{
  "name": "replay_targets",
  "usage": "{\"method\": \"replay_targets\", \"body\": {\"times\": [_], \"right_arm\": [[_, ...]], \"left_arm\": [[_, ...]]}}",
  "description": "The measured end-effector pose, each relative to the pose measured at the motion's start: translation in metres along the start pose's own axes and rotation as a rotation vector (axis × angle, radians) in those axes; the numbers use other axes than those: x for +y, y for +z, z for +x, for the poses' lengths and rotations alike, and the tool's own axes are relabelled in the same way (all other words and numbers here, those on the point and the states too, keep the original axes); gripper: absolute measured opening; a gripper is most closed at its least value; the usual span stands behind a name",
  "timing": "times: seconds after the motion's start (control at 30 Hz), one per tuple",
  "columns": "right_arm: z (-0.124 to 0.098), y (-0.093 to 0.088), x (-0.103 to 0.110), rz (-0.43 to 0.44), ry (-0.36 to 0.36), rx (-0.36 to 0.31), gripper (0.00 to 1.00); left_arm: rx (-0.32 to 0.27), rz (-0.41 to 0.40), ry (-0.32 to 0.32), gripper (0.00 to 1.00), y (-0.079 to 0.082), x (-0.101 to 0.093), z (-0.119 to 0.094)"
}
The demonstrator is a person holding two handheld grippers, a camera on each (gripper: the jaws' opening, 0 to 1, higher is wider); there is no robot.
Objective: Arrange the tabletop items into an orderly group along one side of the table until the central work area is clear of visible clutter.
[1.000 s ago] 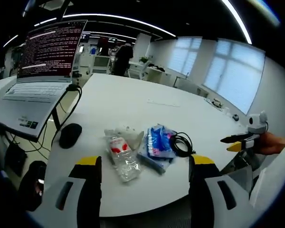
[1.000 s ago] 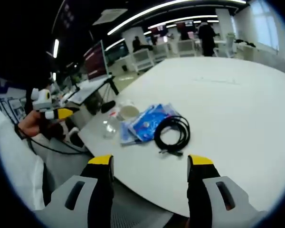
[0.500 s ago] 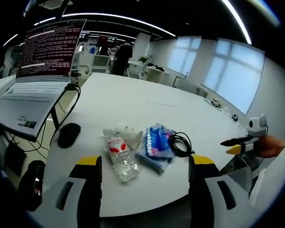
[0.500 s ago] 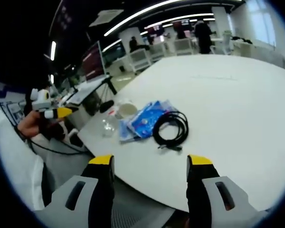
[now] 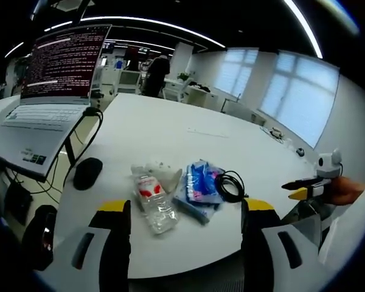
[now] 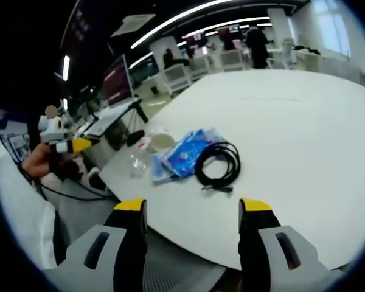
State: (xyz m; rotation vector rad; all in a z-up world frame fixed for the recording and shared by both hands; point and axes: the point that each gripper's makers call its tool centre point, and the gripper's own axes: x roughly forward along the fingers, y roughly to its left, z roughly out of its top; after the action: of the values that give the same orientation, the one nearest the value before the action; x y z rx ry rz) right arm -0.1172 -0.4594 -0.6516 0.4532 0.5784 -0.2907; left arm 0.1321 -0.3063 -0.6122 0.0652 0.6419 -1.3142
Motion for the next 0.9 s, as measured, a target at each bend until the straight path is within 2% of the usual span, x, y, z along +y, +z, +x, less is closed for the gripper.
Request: {"method": "replay_targets", "body": {"times": [0.37, 0.9], "right_arm": [[-0.0030, -0.0085, 0.0006, 0.016, -0.006, 0.007, 0.58], [-0.0009, -0.0049, 0.0045, 0.007, -0.001, 0.003, 0.58]], "left_arm": [[0.015, -0.002, -0.008, 0.74, -0.0052, -0.0009, -0.0008], [0.010, -0.005, -0.005, 0.74, -0.0025, -0.0012, -0.0025]]}}
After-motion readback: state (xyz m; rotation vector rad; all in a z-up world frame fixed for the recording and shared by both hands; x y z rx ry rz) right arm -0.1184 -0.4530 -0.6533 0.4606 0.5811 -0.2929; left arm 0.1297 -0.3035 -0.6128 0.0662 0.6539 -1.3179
